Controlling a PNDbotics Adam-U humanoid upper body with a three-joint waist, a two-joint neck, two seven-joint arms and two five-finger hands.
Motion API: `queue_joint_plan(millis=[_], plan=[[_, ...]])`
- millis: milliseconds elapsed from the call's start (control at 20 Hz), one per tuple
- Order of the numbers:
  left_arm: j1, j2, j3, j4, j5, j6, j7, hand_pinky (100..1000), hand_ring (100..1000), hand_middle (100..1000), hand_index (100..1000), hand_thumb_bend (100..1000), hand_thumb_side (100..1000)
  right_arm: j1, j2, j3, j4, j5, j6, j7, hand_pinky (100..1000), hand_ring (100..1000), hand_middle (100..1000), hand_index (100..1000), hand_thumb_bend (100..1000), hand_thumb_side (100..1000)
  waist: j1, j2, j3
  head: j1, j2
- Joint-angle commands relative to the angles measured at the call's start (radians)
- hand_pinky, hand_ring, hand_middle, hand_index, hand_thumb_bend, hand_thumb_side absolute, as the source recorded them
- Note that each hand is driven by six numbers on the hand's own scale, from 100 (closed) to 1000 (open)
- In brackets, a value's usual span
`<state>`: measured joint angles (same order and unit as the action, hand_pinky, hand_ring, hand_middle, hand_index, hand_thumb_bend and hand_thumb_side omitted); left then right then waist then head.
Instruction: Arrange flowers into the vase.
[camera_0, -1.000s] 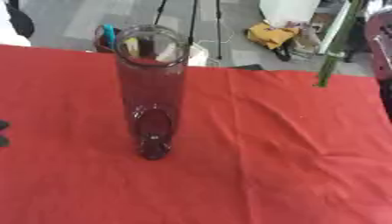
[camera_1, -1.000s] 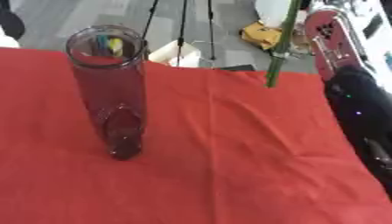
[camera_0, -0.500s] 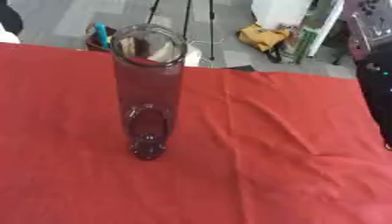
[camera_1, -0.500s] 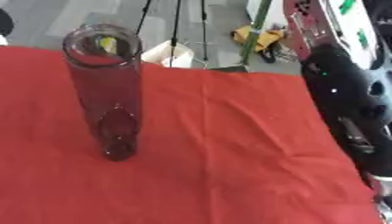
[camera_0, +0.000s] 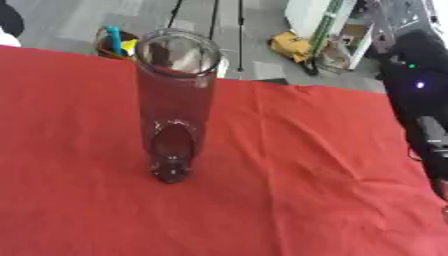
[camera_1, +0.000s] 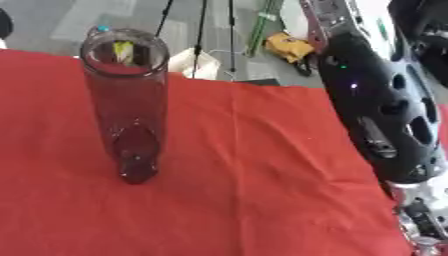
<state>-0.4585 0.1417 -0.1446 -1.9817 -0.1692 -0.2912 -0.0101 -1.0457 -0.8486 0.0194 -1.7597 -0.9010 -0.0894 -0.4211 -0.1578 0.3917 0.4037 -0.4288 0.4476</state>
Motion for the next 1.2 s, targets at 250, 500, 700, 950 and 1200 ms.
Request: queue_joint_plan(millis=[250, 500, 700, 950, 1200], plan=[[-0.014, 0.026, -0.002, -0.018, 0.003, 0.003, 0.001, 620, 453, 649, 787, 118, 1000, -0.037, -0.021, -0.006, 0.020, -0.047, 0.005, -0.005, 100, 100, 100, 100, 100, 587, -0.007, -0.034, 0.016, -0.019, 0.016], [-0.017, 0.029, 0.002, -0.018, -0.002, 0.006, 0.004, 620, 452, 650, 787, 117, 1000, -0.048, -0.021, -0.005, 0.031, -0.069, 0.011, -0.005, 100, 100, 100, 100, 100, 584, -0.015, -0.034, 0.034, -0.038, 0.021], [-0.020, 0.026, 0.002, -0.018, -0.002, 0.006, 0.004, 620, 452, 650, 786, 117, 1000, -0.010, -0.054, -0.020, 0.001, -0.087, -0.012, -0.017, 100, 100, 100, 100, 100, 575, -0.018, -0.033, 0.057, -0.081, 0.015], [-0.019, 0.022, -0.002, -0.018, 0.001, 0.010, -0.001, 620, 452, 650, 786, 117, 1000, 0.007, -0.067, -0.023, -0.029, -0.053, -0.039, -0.040, 100, 100, 100, 100, 100, 571, -0.020, -0.038, 0.071, -0.154, -0.005], [-0.019, 0.019, -0.004, -0.018, 0.004, 0.014, -0.007, 619, 451, 650, 786, 117, 1000, -0.001, -0.056, -0.014, -0.042, -0.014, -0.050, -0.048, 100, 100, 100, 100, 100, 571, -0.021, -0.042, 0.075, -0.191, -0.016]])
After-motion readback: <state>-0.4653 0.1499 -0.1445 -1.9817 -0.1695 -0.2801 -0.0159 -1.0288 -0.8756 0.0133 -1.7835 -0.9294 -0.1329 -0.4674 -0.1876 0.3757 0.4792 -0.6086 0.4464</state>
